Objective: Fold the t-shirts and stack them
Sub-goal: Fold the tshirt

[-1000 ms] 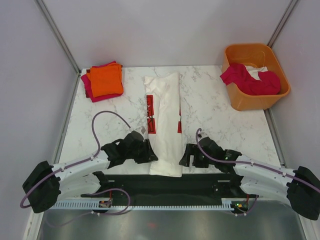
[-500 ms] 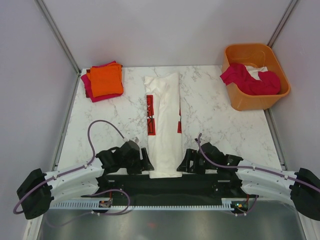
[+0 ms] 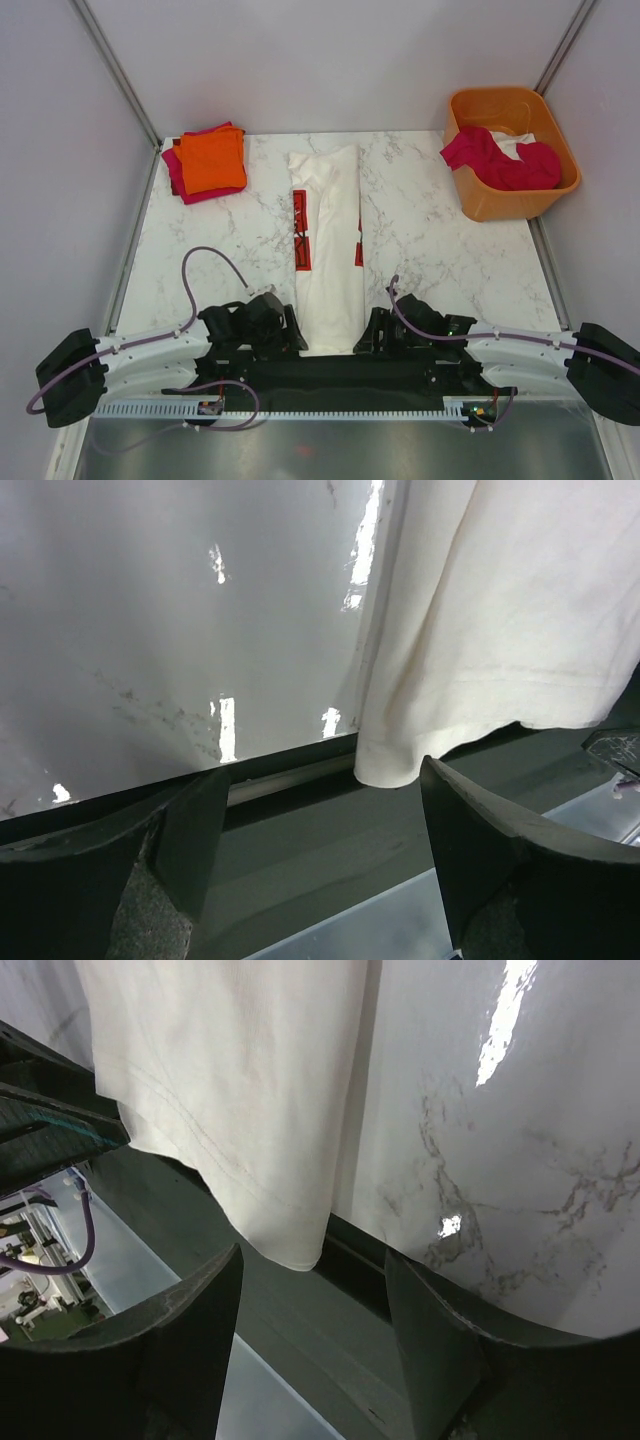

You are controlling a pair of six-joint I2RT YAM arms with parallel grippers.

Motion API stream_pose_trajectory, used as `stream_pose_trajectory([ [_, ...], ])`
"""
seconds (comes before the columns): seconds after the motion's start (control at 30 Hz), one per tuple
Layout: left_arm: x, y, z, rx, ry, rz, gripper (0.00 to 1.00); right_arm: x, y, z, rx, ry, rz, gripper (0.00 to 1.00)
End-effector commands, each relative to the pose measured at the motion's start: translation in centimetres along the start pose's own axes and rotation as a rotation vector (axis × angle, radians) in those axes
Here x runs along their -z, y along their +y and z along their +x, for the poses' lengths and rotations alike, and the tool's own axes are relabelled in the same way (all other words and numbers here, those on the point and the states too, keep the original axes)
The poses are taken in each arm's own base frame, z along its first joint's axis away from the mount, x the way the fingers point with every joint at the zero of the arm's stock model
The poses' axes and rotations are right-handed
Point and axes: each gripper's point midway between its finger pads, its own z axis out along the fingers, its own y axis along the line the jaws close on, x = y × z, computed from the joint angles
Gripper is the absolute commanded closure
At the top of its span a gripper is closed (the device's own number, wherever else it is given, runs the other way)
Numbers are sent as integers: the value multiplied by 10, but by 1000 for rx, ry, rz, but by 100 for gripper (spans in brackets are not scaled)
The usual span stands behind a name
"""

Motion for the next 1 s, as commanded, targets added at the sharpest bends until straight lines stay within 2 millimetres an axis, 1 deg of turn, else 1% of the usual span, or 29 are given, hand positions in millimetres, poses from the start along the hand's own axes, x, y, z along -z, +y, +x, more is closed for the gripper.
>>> stream_pose_trajectory([
  [0.0, -6, -12, -7, 42, -44, 44, 16, -4, 6, -13, -6, -68, -24, 33],
  [0.1, -5, -18, -8, 36, -49, 65, 17, -4, 9, -16, -9, -87, -30, 35],
  [0.17, -6, -20, -16, 34, -85, 63, 17, -4, 11, -19, -8, -96, -34, 36],
  [0.27, -9, -24, -18, 34, -95, 73, 18, -5, 10, -22, -10, -113, -32, 37],
  [0.3, -12, -22, -18, 34, -92, 59, 22, -7, 8, -21, -13, -110, -22, 38],
  [0.33, -14, -23, -18, 34, -92, 60, 26, -8, 11, -23, -11, -116, -34, 39],
  [0.37, -16, -22, -17, 33, -87, 57, 32, -9, 9, -21, -12, -111, -35, 41],
  [0.4, -20, -19, -16, 33, -81, 39, 42, -12, 6, -19, -17, -102, -26, 46],
  [0.43, -22, -21, -17, 31, -80, 40, 50, -13, 8, -20, -17, -100, -38, 50],
  [0.47, -23, -23, -17, 25, -80, 48, 61, -14, 7, -19, -16, -96, -36, 56],
  [0.5, -24, -24, -17, 25, -81, 46, 63, -16, 5, -18, -16, -90, -26, 65],
  [0.57, -25, -27, -20, 20, -92, 51, 66, -18, 5, -17, -12, -85, -29, 72],
  [0.6, -25, -29, -21, 19, -99, 56, 67, -19, 5, -17, -10, -83, -27, 78],
  [0.63, -24, -31, -25, 13, -112, 60, 71, -19, 5, -17, -8, -83, -27, 80],
  [0.67, -24, -32, -26, 7, -120, 62, 78, -19, 6, -18, -4, -84, -26, 83],
  [0.7, -23, -34, -27, 3, -125, 65, 81, -19, 5, -17, -3, -81, -22, 87],
  [0.73, -22, -37, -30, 1, -133, 70, 87, -19, 7, -19, 4, -83, -24, 89],
  [0.77, -22, -37, -32, 3, -146, 68, 96, -19, 7, -19, 9, -82, -25, 91],
  [0.8, -23, -38, -33, 1, -151, 67, 98, -20, 8, -19, 10, -82, -23, 94],
  [0.9, -21, -40, -35, -4, -161, 73, 98, -19, 12, -20, 25, -78, -29, 100],
  [0.97, -18, -42, -36, -6, -164, 92, 98, -17, 17, -21, 37, -79, -38, 100],
])
